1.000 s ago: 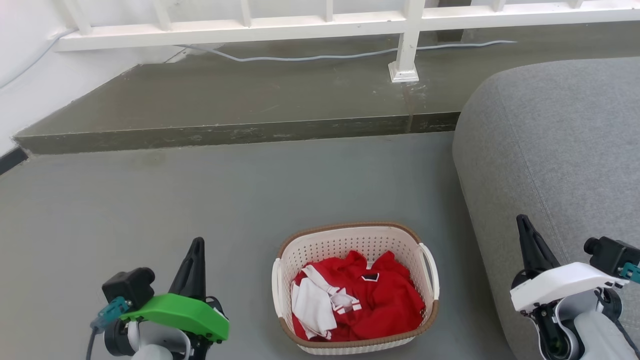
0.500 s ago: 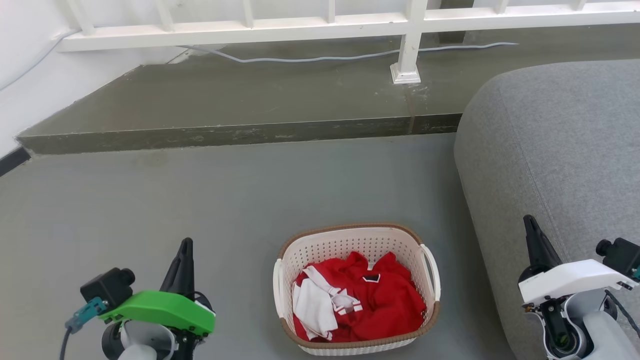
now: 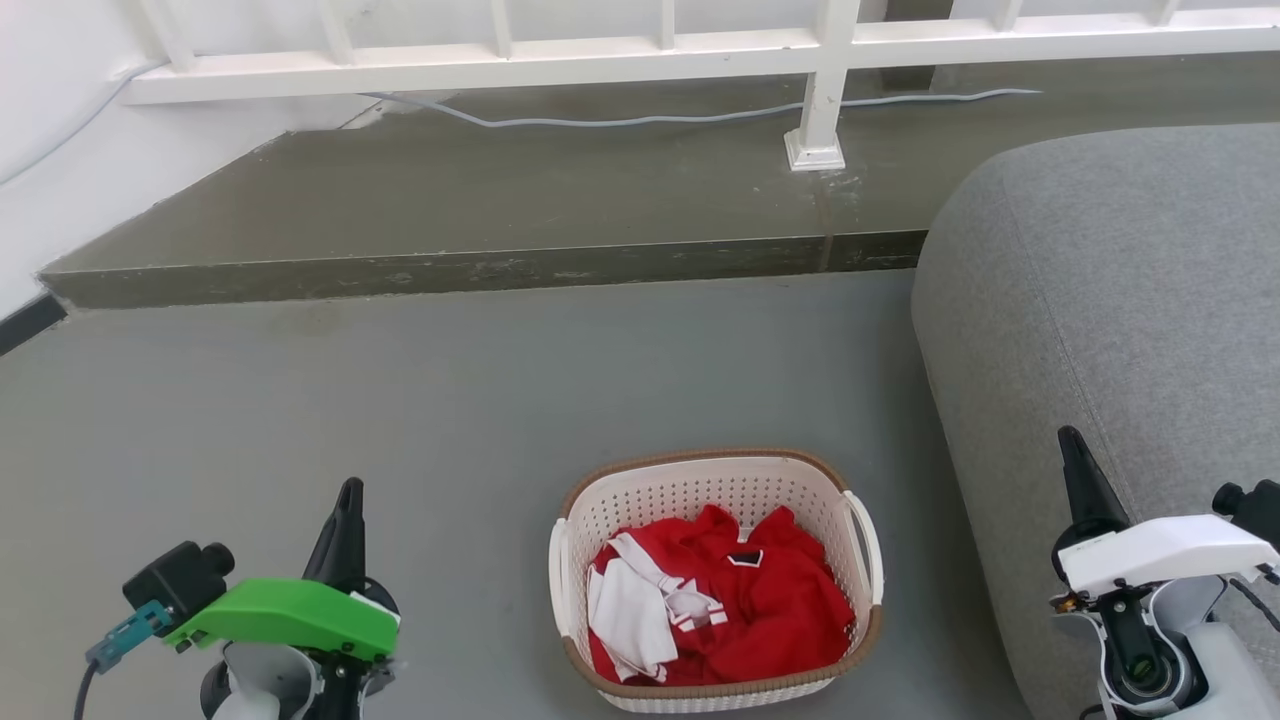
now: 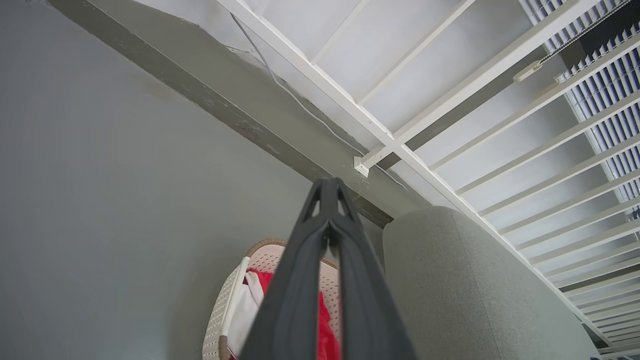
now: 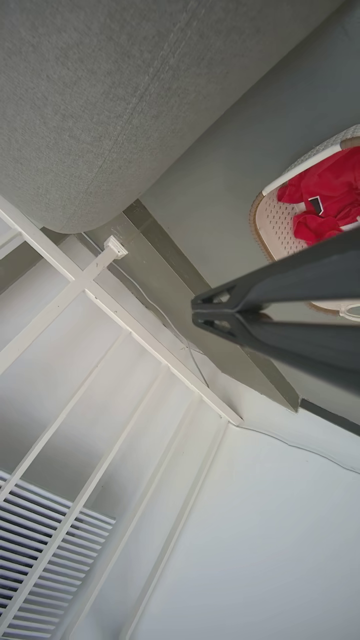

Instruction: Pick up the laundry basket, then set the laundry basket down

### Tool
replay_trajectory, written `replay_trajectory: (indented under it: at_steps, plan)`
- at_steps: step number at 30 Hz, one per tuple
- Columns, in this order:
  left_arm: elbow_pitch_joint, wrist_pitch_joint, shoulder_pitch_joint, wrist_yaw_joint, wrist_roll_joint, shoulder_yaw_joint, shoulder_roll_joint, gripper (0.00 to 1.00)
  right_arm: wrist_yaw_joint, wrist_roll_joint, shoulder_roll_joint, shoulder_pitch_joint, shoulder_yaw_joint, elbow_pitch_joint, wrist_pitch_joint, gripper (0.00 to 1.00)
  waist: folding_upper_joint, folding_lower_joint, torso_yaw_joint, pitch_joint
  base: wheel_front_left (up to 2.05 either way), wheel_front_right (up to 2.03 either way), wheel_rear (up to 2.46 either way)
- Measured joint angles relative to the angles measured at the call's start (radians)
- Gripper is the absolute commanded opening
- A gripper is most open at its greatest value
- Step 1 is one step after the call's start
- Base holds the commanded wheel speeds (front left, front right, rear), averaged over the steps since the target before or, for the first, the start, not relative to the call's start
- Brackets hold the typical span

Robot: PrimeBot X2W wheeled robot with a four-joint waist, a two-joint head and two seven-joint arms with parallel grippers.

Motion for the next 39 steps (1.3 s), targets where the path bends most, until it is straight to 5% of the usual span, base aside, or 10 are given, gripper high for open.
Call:
replay_trajectory:
  at_steps: [39]
  plan:
    - [0.0, 0.121, 0.0, -0.036, -0.429, 0.126, 0.005, 0.0, 0.01, 0.412, 0.05, -0.012, -0.11, -0.029, 0.128, 0.0, 0.0, 0.0, 0.014, -0.01, 0.0, 0.0, 0.0]
